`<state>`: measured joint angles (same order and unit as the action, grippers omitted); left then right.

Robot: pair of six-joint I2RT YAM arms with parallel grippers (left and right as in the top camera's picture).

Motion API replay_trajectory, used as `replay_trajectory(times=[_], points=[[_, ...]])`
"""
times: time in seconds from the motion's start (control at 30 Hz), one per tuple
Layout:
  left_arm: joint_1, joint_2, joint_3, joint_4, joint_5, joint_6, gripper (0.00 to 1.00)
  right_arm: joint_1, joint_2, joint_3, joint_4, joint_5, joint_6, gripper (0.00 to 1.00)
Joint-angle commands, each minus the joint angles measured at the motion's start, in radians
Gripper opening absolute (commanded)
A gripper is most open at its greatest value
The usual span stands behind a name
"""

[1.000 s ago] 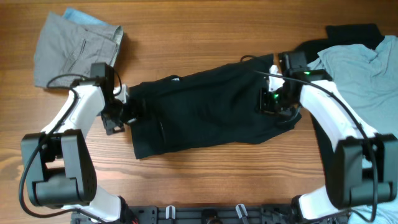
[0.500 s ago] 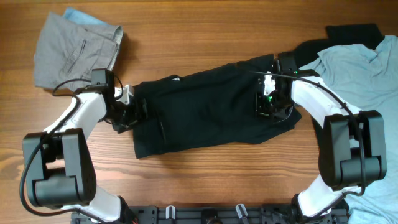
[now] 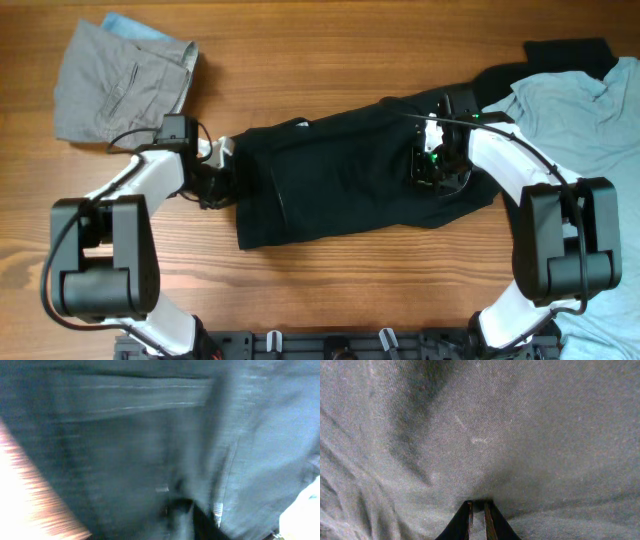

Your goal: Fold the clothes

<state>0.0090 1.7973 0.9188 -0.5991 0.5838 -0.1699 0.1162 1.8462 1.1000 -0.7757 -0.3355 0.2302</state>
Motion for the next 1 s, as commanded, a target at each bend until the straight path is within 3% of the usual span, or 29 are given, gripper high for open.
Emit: replay_trajectory(times=[0.0, 0.13, 0.23, 0.27, 0.33, 0.43, 0.5, 0.53, 0.7, 0.83, 0.97], points=[[-0.069, 0.032, -0.025, 0.063, -0.053, -0.026, 0.59, 0.001, 0.017, -0.013, 0.003, -0.002, 0.009, 0.13], [-0.143, 0.032, -0.025, 0.090, -0.054, -0.056, 0.67, 0.001, 0.017, -0.013, 0.005, -0.002, 0.009, 0.13], [-0.151, 0.032, -0.025, 0.084, -0.054, -0.082, 0.84, 0.001, 0.017, -0.013, 0.002, -0.002, 0.009, 0.12], [-0.150, 0.032, -0.025, 0.084, -0.053, -0.083, 0.85, 0.001, 0.017, -0.013, 0.002, -0.002, 0.009, 0.12], [-0.148, 0.032, -0.025, 0.089, -0.053, -0.083, 0.77, 0.001, 0.017, -0.013, 0.003, -0.002, 0.009, 0.12], [-0.155, 0.032, -0.025, 0.115, -0.049, -0.086, 0.50, 0.001, 0.017, -0.013, 0.009, -0.002, 0.009, 0.12], [-0.161, 0.032, -0.025, 0.119, -0.050, -0.086, 0.16, 0.001, 0.017, -0.013, 0.012, -0.002, 0.009, 0.10], [-0.162, 0.032, -0.025, 0.111, -0.051, -0.085, 0.04, 0.001, 0.017, -0.013, 0.010, -0.002, 0.009, 0.08], [-0.133, 0.022, -0.003, -0.029, -0.154, -0.084, 0.04, -0.002, 0.000, -0.009, -0.027, -0.002, 0.008, 0.04], [-0.051, -0.011, 0.141, -0.322, -0.319, -0.043, 0.04, -0.011, -0.072, 0.015, -0.057, 0.003, 0.005, 0.04], [0.023, -0.045, 0.430, -0.664, -0.497, -0.031, 0.04, -0.030, -0.167, 0.035, -0.059, 0.002, 0.008, 0.04]])
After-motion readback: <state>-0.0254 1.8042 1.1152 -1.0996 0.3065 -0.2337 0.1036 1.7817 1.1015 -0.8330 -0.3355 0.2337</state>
